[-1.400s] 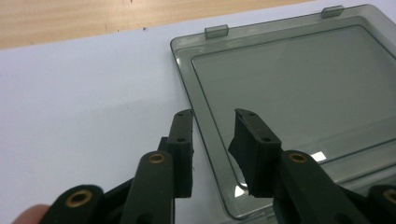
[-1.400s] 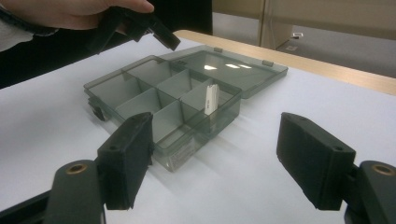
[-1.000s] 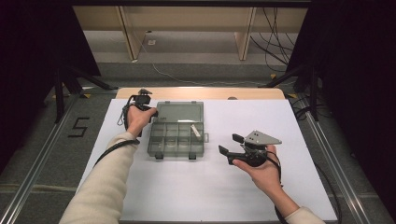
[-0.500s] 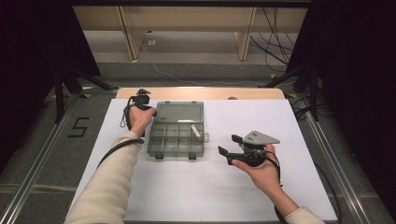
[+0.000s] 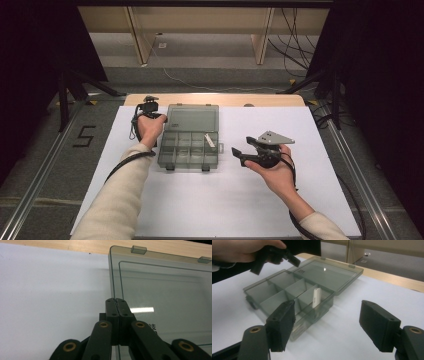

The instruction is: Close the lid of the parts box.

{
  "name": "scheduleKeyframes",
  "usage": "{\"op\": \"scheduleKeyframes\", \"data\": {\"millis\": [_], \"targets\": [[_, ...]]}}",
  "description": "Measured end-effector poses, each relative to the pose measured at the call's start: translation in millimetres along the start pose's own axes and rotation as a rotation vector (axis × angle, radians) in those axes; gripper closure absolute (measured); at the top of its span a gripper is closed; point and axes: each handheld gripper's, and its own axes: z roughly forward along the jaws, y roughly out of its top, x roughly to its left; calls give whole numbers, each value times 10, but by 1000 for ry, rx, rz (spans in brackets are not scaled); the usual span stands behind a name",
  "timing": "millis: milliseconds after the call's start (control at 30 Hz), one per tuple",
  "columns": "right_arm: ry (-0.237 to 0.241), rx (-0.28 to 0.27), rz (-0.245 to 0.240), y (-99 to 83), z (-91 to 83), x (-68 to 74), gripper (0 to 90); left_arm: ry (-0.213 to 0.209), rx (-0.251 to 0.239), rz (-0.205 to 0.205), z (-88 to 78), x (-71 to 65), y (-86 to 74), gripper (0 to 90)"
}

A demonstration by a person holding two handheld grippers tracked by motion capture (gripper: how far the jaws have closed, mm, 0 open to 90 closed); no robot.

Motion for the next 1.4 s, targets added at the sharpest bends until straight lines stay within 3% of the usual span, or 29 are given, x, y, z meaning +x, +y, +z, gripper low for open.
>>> {"op": "scheduleKeyframes", "data": {"millis": [100, 200, 267, 367, 400, 433, 467, 533, 600, 633, 667, 733, 767, 800, 833, 867, 1000, 1033, 1133, 1167, 1200, 1267, 1367, 1400], "targets": [[-18, -14, 0, 91, 100, -75, 304, -6, -2, -1, -17, 13, -10, 892], [-53, 10, 11, 200, 188, -140, 314, -18, -6, 7, -36, 37, -25, 891], [-55, -7, 29, 265, 306, -179, 318, -17, -17, 6, -50, 34, -34, 891], [-84, 16, 36, 383, 451, -254, 317, -17, -18, 19, -76, 34, -35, 891], [-78, 14, 53, 427, 514, -269, 319, -19, -37, 3, -73, 20, -37, 891], [-91, 11, 38, 466, 570, -299, 322, -20, -39, 3, -80, 18, -37, 891], [-90, 14, 62, 512, 624, -303, 322, -23, -40, 9, -89, 20, -37, 891], [-108, 25, 62, 584, 728, -328, 330, -24, -33, 36, -114, 32, -39, 891], [-107, 42, 72, 632, 844, -337, 332, -27, -57, 13, -109, 18, -51, 891], [-110, 53, 77, 646, 883, -342, 336, -26, -59, 15, -112, 22, -59, 891], [-109, 57, 85, 658, 941, -346, 344, -30, -49, 43, -123, 56, -70, 891], [-111, 84, 98, 685, 1056, -340, 361, -35, -63, 22, -124, 43, -79, 891], [-113, 92, 100, 693, 1107, -333, 375, -34, -73, 21, -125, 39, -78, 891], [-111, 102, 105, 697, 1160, -328, 384, -35, -54, 51, -149, 60, -76, 891], [-110, 115, 109, 700, 1204, -325, 394, -37, -72, 27, -147, 42, -78, 891], [-113, 128, 109, 700, 1250, -323, 396, -38, -64, 36, -160, 47, -79, 891], [-143, 177, 168, 686, 1406, -338, 415, -41, -64, 66, -183, 62, -77, 891], [-148, 176, 162, 680, 1436, -364, 430, -43, -88, 42, -170, 43, -82, 891], [-167, 212, 191, 667, 1503, -388, 479, -47, -91, 40, -178, 46, -89, 892], [-166, 214, 173, 657, 1536, -414, 497, -48, -91, 22, -181, 36, -93, 892], [-167, 237, 194, 653, 1551, -416, 506, -52, -90, 31, -186, 44, -92, 892], [-175, 231, 198, 640, 1589, -451, 547, -51, -94, 28, -191, 39, -93, 892], [-171, 250, 209, 630, 1630, -457, 576, -49, -78, 79, -209, 67, -94, 892], [-179, 251, 235, 628, 1648, -434, 589, -50, -78, 81, -211, 69, -95, 892]]}}
